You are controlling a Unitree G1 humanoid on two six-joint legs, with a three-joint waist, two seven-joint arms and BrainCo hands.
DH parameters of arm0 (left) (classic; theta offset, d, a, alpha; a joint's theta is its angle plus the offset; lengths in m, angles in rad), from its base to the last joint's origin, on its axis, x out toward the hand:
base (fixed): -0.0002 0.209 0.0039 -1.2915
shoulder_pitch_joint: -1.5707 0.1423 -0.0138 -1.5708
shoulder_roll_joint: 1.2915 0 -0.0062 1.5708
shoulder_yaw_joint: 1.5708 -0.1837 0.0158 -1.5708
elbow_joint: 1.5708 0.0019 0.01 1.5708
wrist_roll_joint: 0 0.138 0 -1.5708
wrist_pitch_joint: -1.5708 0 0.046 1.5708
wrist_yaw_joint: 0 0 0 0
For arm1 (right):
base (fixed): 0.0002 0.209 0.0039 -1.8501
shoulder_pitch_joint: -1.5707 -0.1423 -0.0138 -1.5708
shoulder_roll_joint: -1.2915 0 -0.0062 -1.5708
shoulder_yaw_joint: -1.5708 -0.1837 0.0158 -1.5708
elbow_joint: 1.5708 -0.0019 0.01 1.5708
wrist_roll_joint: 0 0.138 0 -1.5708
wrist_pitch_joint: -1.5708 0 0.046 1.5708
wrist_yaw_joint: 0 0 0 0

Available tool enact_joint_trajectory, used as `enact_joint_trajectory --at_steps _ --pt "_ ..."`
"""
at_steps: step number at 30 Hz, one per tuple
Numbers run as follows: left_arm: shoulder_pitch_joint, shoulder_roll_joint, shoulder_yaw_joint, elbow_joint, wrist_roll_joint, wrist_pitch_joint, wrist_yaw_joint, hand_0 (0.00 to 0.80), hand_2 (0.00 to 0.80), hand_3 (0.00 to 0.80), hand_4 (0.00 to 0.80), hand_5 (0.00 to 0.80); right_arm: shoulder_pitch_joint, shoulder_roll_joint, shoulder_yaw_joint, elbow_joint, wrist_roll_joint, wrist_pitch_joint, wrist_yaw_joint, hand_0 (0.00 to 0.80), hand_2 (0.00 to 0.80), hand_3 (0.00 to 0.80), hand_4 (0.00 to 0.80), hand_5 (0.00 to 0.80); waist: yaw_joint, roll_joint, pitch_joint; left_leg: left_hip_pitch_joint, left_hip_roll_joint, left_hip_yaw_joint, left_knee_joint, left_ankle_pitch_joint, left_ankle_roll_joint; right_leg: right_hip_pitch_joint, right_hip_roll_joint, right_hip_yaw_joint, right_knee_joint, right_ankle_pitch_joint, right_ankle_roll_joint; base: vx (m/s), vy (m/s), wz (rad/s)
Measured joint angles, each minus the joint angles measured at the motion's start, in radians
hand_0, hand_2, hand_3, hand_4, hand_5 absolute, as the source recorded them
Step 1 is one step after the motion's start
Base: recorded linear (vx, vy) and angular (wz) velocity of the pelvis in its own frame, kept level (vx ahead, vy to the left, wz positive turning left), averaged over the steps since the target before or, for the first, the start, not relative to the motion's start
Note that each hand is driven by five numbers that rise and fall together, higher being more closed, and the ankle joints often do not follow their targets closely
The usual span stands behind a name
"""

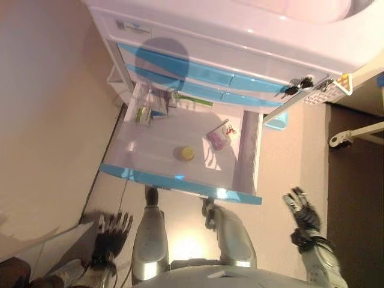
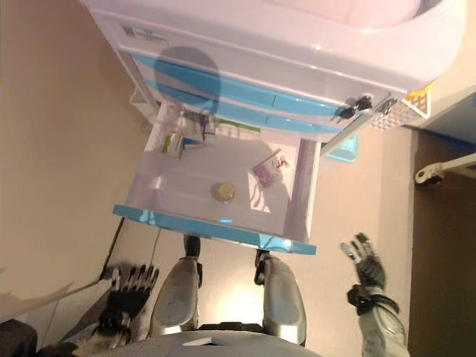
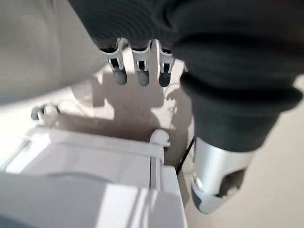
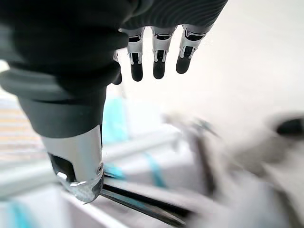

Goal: Open the drawer and pick up the medicine

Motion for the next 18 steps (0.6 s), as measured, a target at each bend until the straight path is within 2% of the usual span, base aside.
enact_joint_trajectory --at_steps 4,10,14,16,18 --pt "0.069 -0.003 0.05 0.0 0.033 0.008 0.0 0.0 0.0 0.0 0.0 0.0 0.038 -0.059 -0.09 -0.176 -0.148 -0.039 -0.062 0.0 0.0 0.0 0.0 0.0 0.0 -0.006 -0.026 0.016 -0.003 0.013 0.0 -0.009 0.009 0.034 -0.003 0.002 -0.037 0.014 0.015 0.065 0.024 0.0" --pt "0.089 -0.008 0.058 0.003 0.056 0.008 -0.005 0.0 0.0 0.0 0.0 0.0 0.069 -0.206 -0.15 -0.471 -0.346 -0.069 -0.071 0.0 0.0 0.0 0.0 0.0 0.005 -0.006 -0.043 0.022 -0.003 0.03 0.0 -0.013 0.013 0.064 -0.005 0.002 -0.074 0.027 0.024 0.022 0.033 0.04" --pt "0.088 -0.009 0.056 0.002 0.069 0.002 -0.012 0.0 0.0 0.0 0.0 0.0 0.063 -0.312 -0.171 -0.65 -0.403 -0.079 -0.005 0.0 0.0 0.0 0.0 0.0 0.013 -0.006 -0.055 0.021 -0.004 0.031 0.0 -0.016 0.014 0.069 -0.005 0.001 -0.086 0.03 0.026 -0.004 -0.004 0.01" --pt "0.091 -0.011 0.042 0.0 0.07 -0.006 -0.013 0.0 0.0 0.0 0.0 0.0 0.032 -0.385 -0.157 -0.723 -0.422 -0.054 0.047 0.0 0.0 0.0 0.0 0.0 0.026 -0.005 -0.059 0.015 -0.003 0.029 0.001 -0.016 0.014 0.076 -0.004 -0.002 -0.097 0.034 0.027 -0.015 -0.018 0.09" --pt "0.091 -0.011 0.031 0.0 0.071 -0.014 -0.015 0.0 0.0 0.0 0.0 0.0 -0.038 -0.408 -0.144 -0.772 -0.434 -0.046 0.099 0.0 0.0 0.0 0.0 0.0 0.042 -0.005 -0.061 0.008 -0.002 0.029 0.001 -0.015 0.014 0.077 -0.005 -0.007 -0.099 0.033 0.027 -0.006 -0.009 0.12"
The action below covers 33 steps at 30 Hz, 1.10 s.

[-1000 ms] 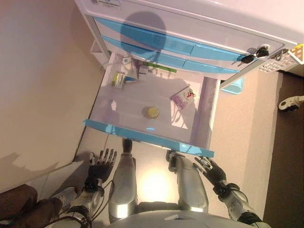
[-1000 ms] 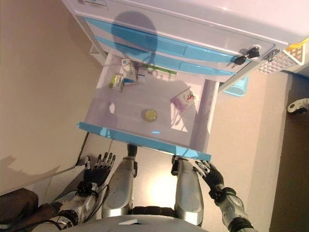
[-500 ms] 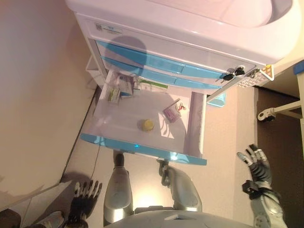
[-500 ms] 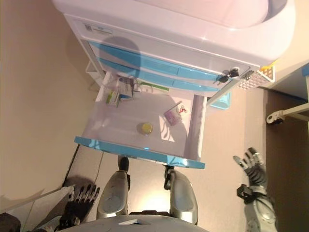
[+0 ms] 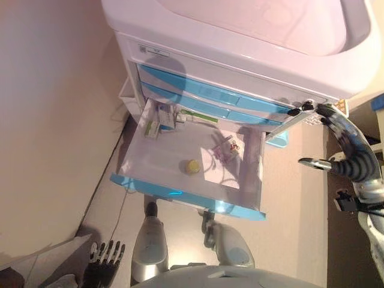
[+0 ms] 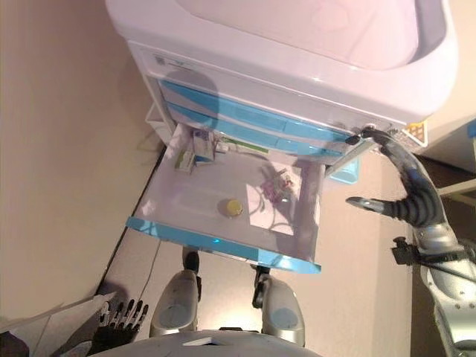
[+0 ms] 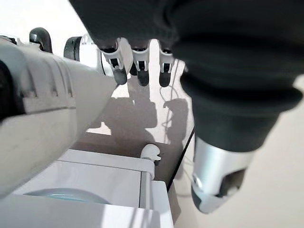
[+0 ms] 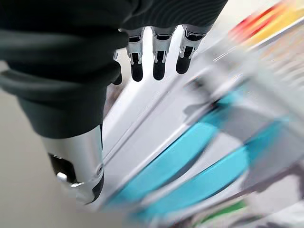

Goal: Open the drawer and pick up the medicine

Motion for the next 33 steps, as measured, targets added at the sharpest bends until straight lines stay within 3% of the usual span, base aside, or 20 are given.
enact_joint_trajectory --at_steps 5,16,27,33 --pt "-0.008 0.013 -0.058 -0.001 0.039 -0.057 -0.001 0.0 0.0 0.0 0.0 0.0 -0.144 -0.061 0.185 -0.021 -0.092 0.076 0.077 0.0 0.0 0.0 0.0 0.0 0.044 0.0 -0.001 -0.015 -0.006 -0.014 0.001 0.005 0.001 0.001 -0.006 -0.023 -0.006 0.0 0.001 -0.011 -0.018 0.16" --pt "-0.047 0.024 -0.102 -0.008 0.078 -0.096 0.02 0.0 0.0 0.0 0.0 0.0 -0.332 -0.05 0.449 0.057 -0.26 0.185 0.138 0.0 0.0 0.0 0.0 0.0 0.108 0.026 0.033 -0.032 -0.027 -0.059 -0.001 0.012 0.005 0.018 -0.016 -0.057 -0.017 -0.006 0.008 -0.012 -0.01 0.14" --pt "-0.095 0.043 -0.111 -0.02 0.08 -0.096 0.039 0.0 0.0 0.0 0.0 0.0 -0.401 -0.008 0.595 0.24 -0.444 0.266 0.07 0.0 0.0 0.0 0.0 0.0 0.139 0.042 0.088 -0.046 -0.04 -0.09 -0.009 0.024 0.005 0.019 -0.02 -0.079 -0.019 -0.009 0.012 -0.023 -0.008 0.09" --pt "-0.095 0.045 -0.12 -0.027 0.081 -0.095 0.04 0.0 0.0 0.0 0.0 0.0 -0.403 -0.006 0.619 0.303 -0.513 0.299 0.004 0.0 0.0 0.0 0.0 0.0 0.151 0.048 0.099 -0.044 -0.044 -0.092 -0.027 0.034 0.005 0.019 -0.023 -0.08 -0.026 -0.009 0.013 -0.018 0.001 0.02"
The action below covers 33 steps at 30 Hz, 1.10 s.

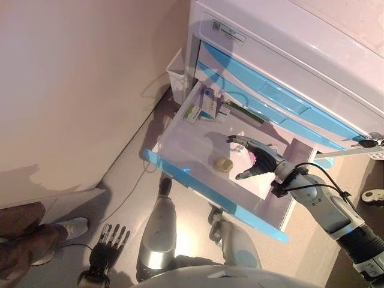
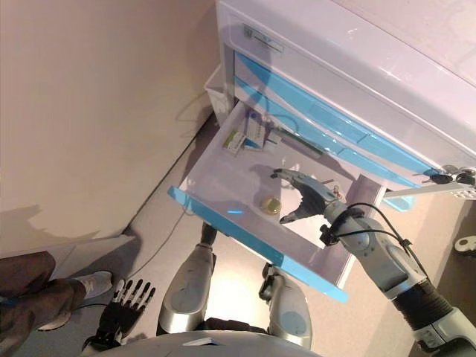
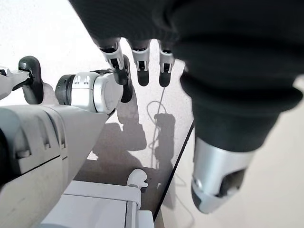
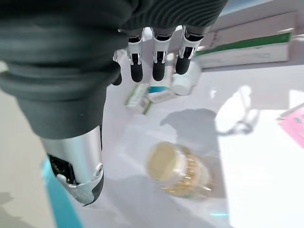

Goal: Open the drawer and pick up the medicine

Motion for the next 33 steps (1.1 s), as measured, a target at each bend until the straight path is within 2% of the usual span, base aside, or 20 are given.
enact_joint_trajectory --at_steps 6,16,26,33 --pt "-0.001 0.0 -0.002 -0.013 0.0 0.0 0.001 0.0 0.0 0.0 0.0 0.0 -0.007 0.019 0.035 0.067 -0.063 0.02 -0.061 0.0 0.0 0.0 0.0 0.0 0.0 0.0 0.0 0.004 -0.002 -0.001 -0.011 0.005 0.0 0.001 -0.002 -0.001 -0.003 0.0 0.0 -0.005 0.0 0.0" --pt "-0.002 -0.001 -0.013 -0.02 0.001 0.001 0.018 0.0 0.0 0.0 0.0 0.0 -0.005 0.028 0.038 0.111 -0.084 0.021 -0.087 0.0 0.0 0.0 0.0 0.0 0.002 0.011 0.007 0.014 -0.01 -0.002 -0.026 0.012 0.004 0.007 -0.01 -0.003 -0.005 -0.001 0.002 0.0 0.0 0.0" --pt "-0.005 -0.002 -0.02 -0.02 0.014 0.001 0.029 0.0 0.0 0.0 0.0 0.0 -0.014 0.034 0.077 0.129 -0.083 0.019 -0.091 0.0 0.0 0.0 0.0 0.0 0.003 0.015 0.009 0.015 -0.011 -0.006 -0.028 0.016 0.004 0.008 -0.011 -0.006 -0.005 -0.002 0.003 -0.002 0.003 0.0" --pt "-0.023 -0.006 -0.021 -0.02 0.027 0.001 0.03 0.0 0.0 0.0 0.0 0.0 -0.029 0.036 0.104 0.131 -0.083 0.018 -0.083 0.0 0.0 0.0 0.0 0.0 0.002 0.032 0.019 0.014 -0.01 -0.006 -0.03 0.02 0.003 0.014 -0.011 -0.016 -0.005 -0.002 0.004 -0.004 0.02 0.04"
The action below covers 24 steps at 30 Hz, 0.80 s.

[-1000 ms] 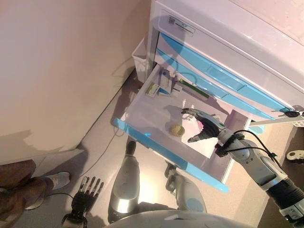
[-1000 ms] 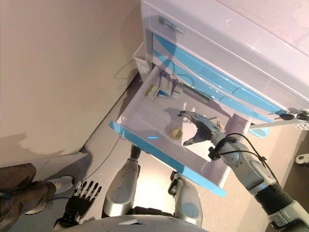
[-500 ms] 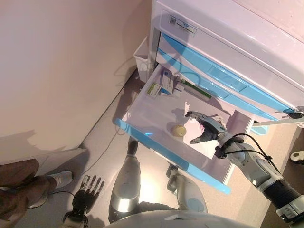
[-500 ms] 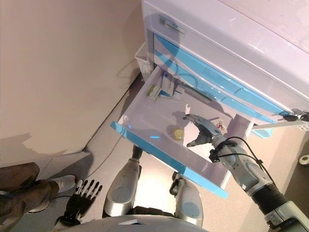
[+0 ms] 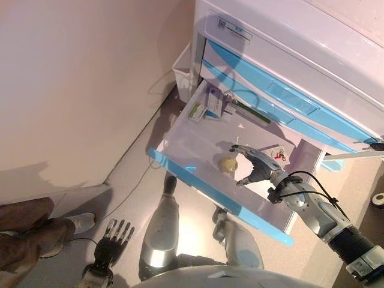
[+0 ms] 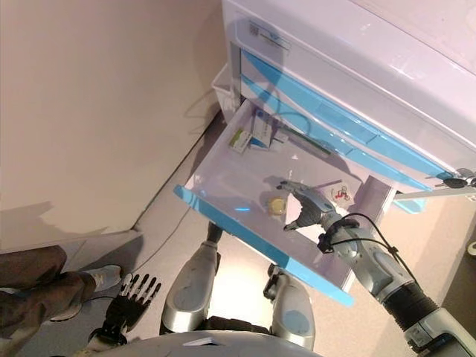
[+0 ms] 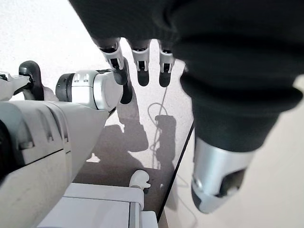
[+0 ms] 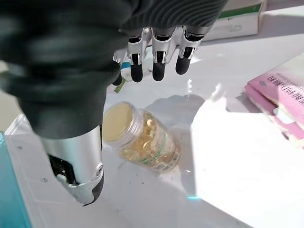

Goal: Open the drawer and pick up the medicine

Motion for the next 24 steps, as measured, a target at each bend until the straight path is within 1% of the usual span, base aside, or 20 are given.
enact_joint_trajectory --at_steps 9,18,24 --pt "-0.006 -0.004 -0.001 0.0 0.0 0.0 0.001 0.0 0.0 0.0 0.0 0.0 -0.018 0.015 0.016 0.0 0.0 -0.001 0.043 0.0 0.0 0.0 0.0 0.0 0.001 0.0 0.0 0.001 0.0 -0.001 -0.014 0.011 -0.002 0.0 -0.001 -0.008 -0.001 0.001 -0.002 -0.004 0.003 0.02" --pt "-0.01 -0.012 -0.014 0.0 0.0 -0.001 0.007 0.0 0.0 0.0 0.0 0.0 -0.056 0.036 0.08 0.025 -0.023 0.005 0.034 0.0 0.0 0.0 0.0 0.0 0.003 0.001 0.0 0.001 0.0 -0.001 -0.015 0.014 -0.002 0.0 -0.002 -0.008 -0.001 0.002 -0.003 0.0 0.0 0.0" --pt "-0.01 -0.014 -0.019 0.001 0.0 -0.001 0.007 0.0 0.0 0.0 0.0 0.0 -0.064 0.038 0.089 0.078 -0.051 0.035 0.006 0.0 0.0 0.0 0.0 0.0 0.005 0.004 -0.001 0.001 -0.001 -0.001 -0.016 0.014 -0.001 0.0 -0.003 -0.008 0.0 0.002 -0.003 0.0 0.0 0.0"
